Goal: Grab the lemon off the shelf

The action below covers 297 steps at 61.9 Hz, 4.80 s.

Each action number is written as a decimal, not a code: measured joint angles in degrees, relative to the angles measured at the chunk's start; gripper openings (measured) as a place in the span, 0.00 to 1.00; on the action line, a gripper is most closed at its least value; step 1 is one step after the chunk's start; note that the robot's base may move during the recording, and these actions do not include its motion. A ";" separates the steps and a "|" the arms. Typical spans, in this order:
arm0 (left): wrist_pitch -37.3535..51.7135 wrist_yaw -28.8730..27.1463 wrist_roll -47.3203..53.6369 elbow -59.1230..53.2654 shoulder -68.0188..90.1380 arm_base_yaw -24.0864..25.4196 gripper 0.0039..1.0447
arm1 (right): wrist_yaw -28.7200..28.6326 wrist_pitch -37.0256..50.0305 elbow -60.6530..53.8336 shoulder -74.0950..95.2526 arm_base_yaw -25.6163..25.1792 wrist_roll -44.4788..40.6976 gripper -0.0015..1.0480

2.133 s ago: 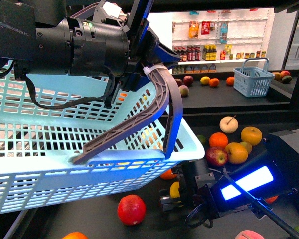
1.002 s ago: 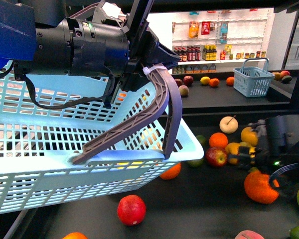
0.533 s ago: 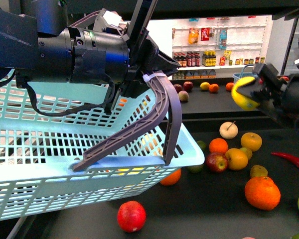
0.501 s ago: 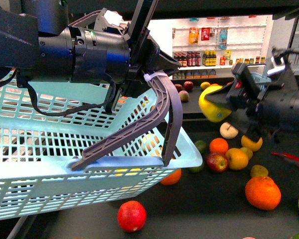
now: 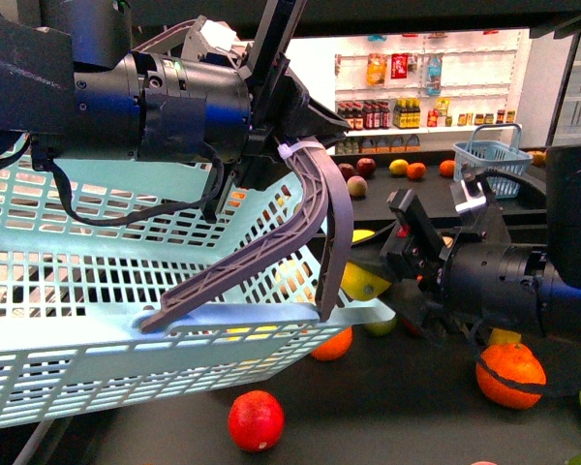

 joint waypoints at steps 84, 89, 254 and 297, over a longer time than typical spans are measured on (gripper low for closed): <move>-0.02 -0.09 -0.17 0.00 0.00 0.02 0.06 | 17.64 -45.42 -25.20 -71.73 -10.69 -48.26 0.93; -0.02 -0.02 -0.22 0.00 0.00 0.00 0.06 | 19.71 -54.23 -25.20 -81.99 -10.99 -49.40 0.93; 33.51 -21.24 -31.80 0.74 4.81 22.86 0.05 | 25.49 -50.93 -48.83 -112.26 -12.24 -52.19 0.93; 53.27 -15.65 -45.94 3.61 18.97 41.81 0.05 | 25.49 -50.93 -48.83 -112.30 -12.24 -52.19 0.93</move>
